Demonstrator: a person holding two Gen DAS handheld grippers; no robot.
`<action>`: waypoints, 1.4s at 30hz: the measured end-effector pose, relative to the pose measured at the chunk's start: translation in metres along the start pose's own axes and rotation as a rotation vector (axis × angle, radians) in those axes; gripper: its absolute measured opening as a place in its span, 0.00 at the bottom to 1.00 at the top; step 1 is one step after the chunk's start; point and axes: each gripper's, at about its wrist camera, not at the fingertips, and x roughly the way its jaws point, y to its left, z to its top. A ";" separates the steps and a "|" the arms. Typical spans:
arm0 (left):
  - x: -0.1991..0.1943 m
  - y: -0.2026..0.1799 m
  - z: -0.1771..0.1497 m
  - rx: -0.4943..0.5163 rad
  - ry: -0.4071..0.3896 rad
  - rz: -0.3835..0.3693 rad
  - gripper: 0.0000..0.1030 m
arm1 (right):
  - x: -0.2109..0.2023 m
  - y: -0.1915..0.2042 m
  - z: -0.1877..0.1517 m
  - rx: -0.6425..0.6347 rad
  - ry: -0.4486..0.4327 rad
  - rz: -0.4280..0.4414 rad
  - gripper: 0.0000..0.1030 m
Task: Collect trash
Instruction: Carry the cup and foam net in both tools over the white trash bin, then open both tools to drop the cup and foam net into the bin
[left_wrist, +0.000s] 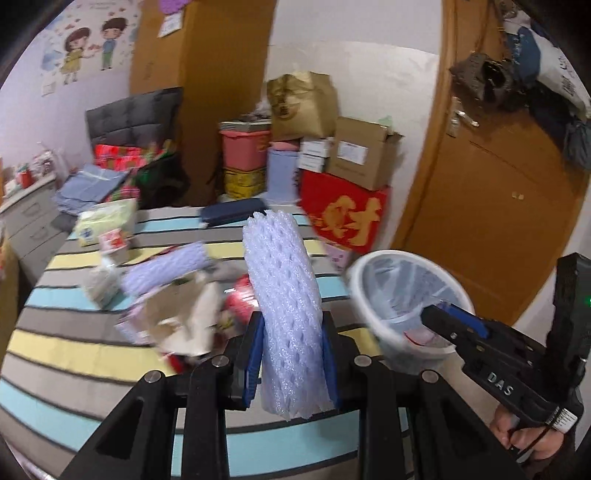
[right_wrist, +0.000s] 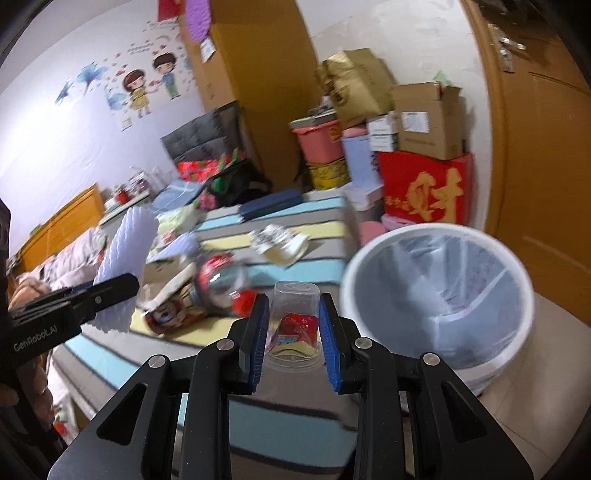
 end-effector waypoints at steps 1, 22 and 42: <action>0.004 -0.007 0.002 0.017 0.002 -0.010 0.29 | -0.001 -0.007 0.002 0.014 -0.006 -0.010 0.27; 0.137 -0.116 0.027 0.145 0.183 -0.247 0.29 | 0.023 -0.102 0.014 0.113 0.064 -0.185 0.27; 0.156 -0.098 0.022 0.122 0.208 -0.213 0.57 | 0.033 -0.120 0.009 0.140 0.126 -0.258 0.48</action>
